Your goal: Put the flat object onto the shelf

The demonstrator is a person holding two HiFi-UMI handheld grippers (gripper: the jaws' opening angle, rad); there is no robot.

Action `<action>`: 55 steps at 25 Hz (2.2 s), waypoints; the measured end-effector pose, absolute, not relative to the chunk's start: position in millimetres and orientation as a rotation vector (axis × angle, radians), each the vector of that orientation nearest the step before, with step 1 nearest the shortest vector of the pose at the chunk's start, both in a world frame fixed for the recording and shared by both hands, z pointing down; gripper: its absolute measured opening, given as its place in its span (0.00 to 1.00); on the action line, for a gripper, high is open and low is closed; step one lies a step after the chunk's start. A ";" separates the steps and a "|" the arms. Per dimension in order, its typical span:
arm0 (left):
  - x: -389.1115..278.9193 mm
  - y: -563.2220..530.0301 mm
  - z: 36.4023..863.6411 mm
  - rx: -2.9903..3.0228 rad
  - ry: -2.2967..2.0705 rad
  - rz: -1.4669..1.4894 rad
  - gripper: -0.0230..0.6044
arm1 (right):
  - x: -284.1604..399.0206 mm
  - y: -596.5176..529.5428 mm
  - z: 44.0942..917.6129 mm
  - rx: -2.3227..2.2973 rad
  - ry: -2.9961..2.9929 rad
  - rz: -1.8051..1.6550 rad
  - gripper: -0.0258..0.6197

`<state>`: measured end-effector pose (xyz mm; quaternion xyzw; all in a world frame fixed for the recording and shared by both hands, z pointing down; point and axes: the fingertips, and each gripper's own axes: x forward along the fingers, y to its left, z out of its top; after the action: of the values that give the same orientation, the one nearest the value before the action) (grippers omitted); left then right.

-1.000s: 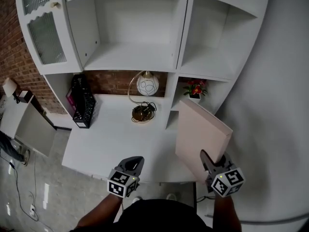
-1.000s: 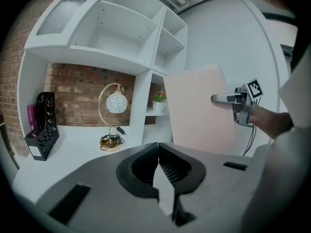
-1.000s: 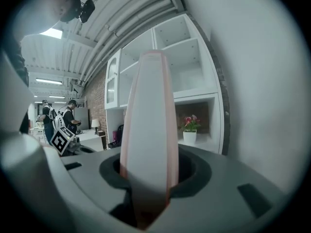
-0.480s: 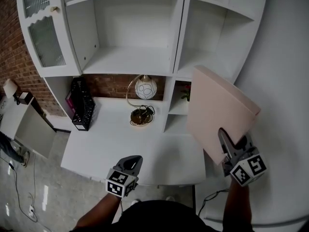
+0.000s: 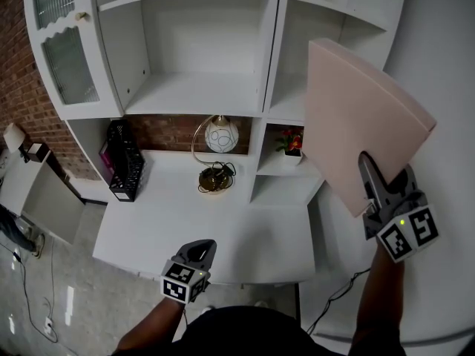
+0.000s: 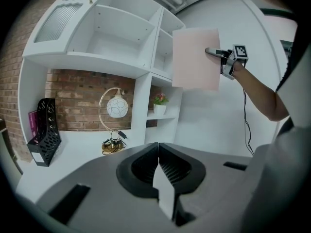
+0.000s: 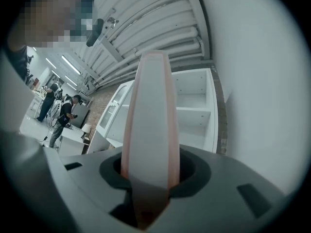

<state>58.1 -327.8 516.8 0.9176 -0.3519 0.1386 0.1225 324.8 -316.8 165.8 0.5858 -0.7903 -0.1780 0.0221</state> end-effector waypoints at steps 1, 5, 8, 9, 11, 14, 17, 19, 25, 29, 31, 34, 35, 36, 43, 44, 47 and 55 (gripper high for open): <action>57.6 -327.4 516.2 2.679 -1.029 0.405 0.05 | 324.1 -317.8 158.7 1.814 -2.444 -0.577 0.30; 53.8 -328.1 510.7 2.684 -1.047 0.400 0.05 | 323.6 -320.0 133.9 1.819 -2.430 -0.647 0.29; 49.8 -329.7 507.4 2.684 -1.066 0.396 0.04 | 323.6 -320.6 118.7 1.823 -2.426 -0.695 0.30; 49.1 -329.3 507.1 2.682 -1.071 0.394 0.05 | 323.5 -320.5 113.8 1.823 -2.423 -0.710 0.30; 48.3 -327.2 507.8 2.675 -1.076 0.392 0.05 | 323.1 -320.3 103.6 1.821 -2.410 -0.748 0.30; 47.4 -324.1 512.3 2.662 -1.080 0.397 0.05 | 322.6 -322.8 90.6 1.814 -2.354 -0.831 0.30; 46.5 -321.8 515.0 2.654 -1.084 0.401 0.04 | 320.2 -330.7 83.6 1.793 -2.241 -0.933 0.30; 45.7 -321.3 515.4 2.648 -1.090 0.397 0.05 | 318.2 -338.5 83.2 1.775 -2.166 -0.984 0.30; 41.7 -319.3 518.8 2.626 -1.114 0.388 0.05 | 321.7 -365.2 94.5 1.774 -2.047 -1.010 0.30; 39.0 -318.8 520.7 2.614 -1.128 0.381 0.05 | 328.5 -382.0 103.5 1.798 -2.024 -0.977 0.30; 37.3 -318.3 521.9 2.609 -1.133 0.380 0.04 | 330.8 -390.1 108.0 1.798 -1.986 -0.978 0.30; 33.6 -316.4 523.7 2.600 -1.143 0.379 0.04 | 332.0 -403.7 111.5 1.795 -1.901 -0.989 0.31; 32.1 -315.9 524.6 2.595 -1.148 0.378 0.05 | 331.5 -408.4 111.6 1.792 -1.879 -0.993 0.31; 30.4 -315.7 525.6 2.589 -1.153 0.377 0.05 | 330.3 -413.2 111.3 1.788 -1.865 -0.997 0.31; 20.1 -319.6 525.6 2.584 -1.199 0.388 0.05 | 327.0 -445.6 109.5 1.799 -1.818 -0.977 0.32; 19.0 -320.1 525.0 2.586 -1.205 0.390 0.04 | 326.7 -451.0 109.5 1.803 -1.813 -0.970 0.32; 16.5 -322.0 523.7 2.585 -1.216 0.385 0.04 | 325.2 -468.0 111.1 1.812 -1.803 -0.949 0.32; 12.2 -330.3 526.0 2.549 -1.227 0.353 0.04 | 324.2 -520.1 120.6 1.818 -1.751 -0.921 0.32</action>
<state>12.2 -330.3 526.0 0.8847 -0.4258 0.1224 0.1450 324.2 -520.1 120.6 0.6592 -0.6349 -0.3339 0.2256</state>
